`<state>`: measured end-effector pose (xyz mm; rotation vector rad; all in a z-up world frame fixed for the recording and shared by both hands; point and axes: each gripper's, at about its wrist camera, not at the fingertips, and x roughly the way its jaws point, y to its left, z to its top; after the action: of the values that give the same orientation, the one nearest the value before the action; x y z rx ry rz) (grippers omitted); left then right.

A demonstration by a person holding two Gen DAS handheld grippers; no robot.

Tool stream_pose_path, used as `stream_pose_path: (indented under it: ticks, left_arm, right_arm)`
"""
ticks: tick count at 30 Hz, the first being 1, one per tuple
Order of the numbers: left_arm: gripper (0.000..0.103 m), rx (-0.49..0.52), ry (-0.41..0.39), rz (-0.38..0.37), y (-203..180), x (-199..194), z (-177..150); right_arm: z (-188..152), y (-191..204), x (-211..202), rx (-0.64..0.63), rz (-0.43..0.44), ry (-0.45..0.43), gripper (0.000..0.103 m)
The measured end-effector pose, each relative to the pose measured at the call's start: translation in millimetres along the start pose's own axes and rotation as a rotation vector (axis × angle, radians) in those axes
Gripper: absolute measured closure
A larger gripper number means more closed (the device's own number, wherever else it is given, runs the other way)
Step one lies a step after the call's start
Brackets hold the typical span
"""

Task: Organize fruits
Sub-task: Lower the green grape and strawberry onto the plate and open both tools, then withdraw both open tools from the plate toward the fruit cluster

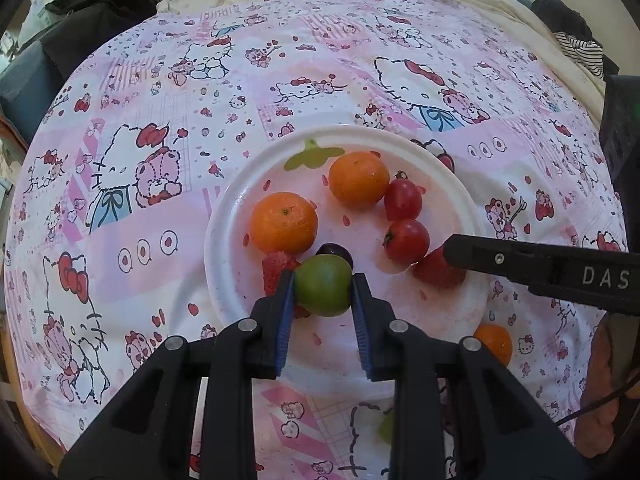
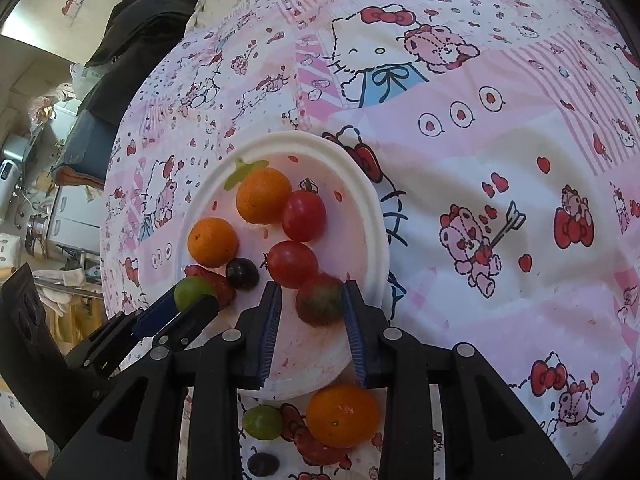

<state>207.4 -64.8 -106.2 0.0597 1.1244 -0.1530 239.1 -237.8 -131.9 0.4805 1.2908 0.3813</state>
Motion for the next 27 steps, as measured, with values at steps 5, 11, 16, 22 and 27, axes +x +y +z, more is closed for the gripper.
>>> stream_pose_path:
  ticks: [5,11,16,22,27]
  left_arm:
    - [0.057,0.005,-0.005,0.029,0,-2,-1]
    - [0.028,0.003,-0.032,0.043,-1,-11,1]
    - [0.028,0.012,-0.041,0.067,-1,-18,1]
    - [0.028,-0.01,-0.052,0.052,5,-33,1]
    - [0.028,-0.022,-0.077,0.054,13,-54,-4]
  right_arm:
    - [0,1,-2,0.008,0.013,-0.008,0.046]
    - [3,6,-15,-0.002,0.025,-0.063,0.025]
    - [2,13,-20,-0.022,0.008,-0.066,0.023]
    - [-1,23,-34,-0.042,-0.004,-0.081,0.023]
    - [-7,29,-60,-0.039,0.009,-0.129,0.023]
